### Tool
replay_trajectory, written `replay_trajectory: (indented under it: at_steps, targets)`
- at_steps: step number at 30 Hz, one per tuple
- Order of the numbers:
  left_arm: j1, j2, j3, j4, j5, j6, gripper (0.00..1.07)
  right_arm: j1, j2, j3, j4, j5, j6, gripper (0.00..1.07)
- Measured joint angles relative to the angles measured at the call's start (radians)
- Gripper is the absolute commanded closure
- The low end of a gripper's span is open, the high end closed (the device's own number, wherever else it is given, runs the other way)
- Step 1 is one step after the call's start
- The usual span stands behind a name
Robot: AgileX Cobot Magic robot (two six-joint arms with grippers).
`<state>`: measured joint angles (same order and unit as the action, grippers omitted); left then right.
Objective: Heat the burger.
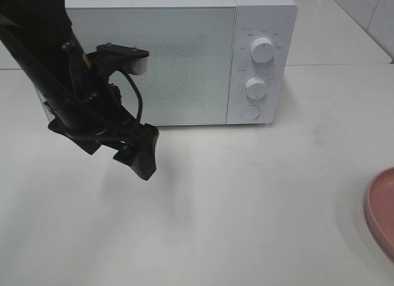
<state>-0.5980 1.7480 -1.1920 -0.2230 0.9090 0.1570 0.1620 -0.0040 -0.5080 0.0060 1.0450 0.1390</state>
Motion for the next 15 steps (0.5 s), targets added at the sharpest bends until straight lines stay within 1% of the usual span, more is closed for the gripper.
replay_trajectory:
  at_steps: [1,2,4,6,7,8,9,11,12,13,15]
  targets:
    - [0.000,0.000,0.000,0.000,0.000,0.000,0.05,0.000,0.000,0.000,0.000,0.000,0.000,0.32]
    - [0.034,0.000,0.000,-0.002,0.021,0.000,0.05,0.000,0.000,0.000,0.000,0.000,0.000,0.32]
    - [0.048,0.000,0.000,-0.002,0.030,0.000,0.05,0.000,0.000,0.000,0.000,0.000,0.000,0.32]
    - [0.119,0.000,0.000,-0.002,0.068,0.000,0.05,0.000,0.000,0.000,0.000,0.000,0.000,0.32]
    - [0.119,0.000,0.000,-0.002,0.068,0.000,0.05,0.000,0.000,0.000,0.000,0.000,0.000,0.32]
    - [0.149,0.000,0.000,-0.004,0.090,0.000,0.05,0.000,0.000,0.000,0.000,0.000,0.000,0.32]
    - [0.149,0.000,0.000,-0.004,0.090,0.000,0.05,0.000,0.000,0.000,0.000,0.000,0.000,0.32]
    - [0.192,-0.009,0.000,-0.006,0.117,-0.001,0.05,0.000,0.000,0.000,0.000,0.000,0.000,0.32]
    - [0.192,-0.009,0.000,-0.006,0.117,-0.001,0.05,0.000,0.000,0.000,0.000,0.000,0.000,0.32]
    - [0.220,-0.027,0.009,-0.009,0.118,-0.001,0.05,0.000,0.000,0.000,0.000,0.000,0.000,0.32]
    - [0.235,-0.042,0.018,-0.009,0.118,-0.001,0.06,0.000,0.000,0.000,0.000,0.000,0.000,0.32]
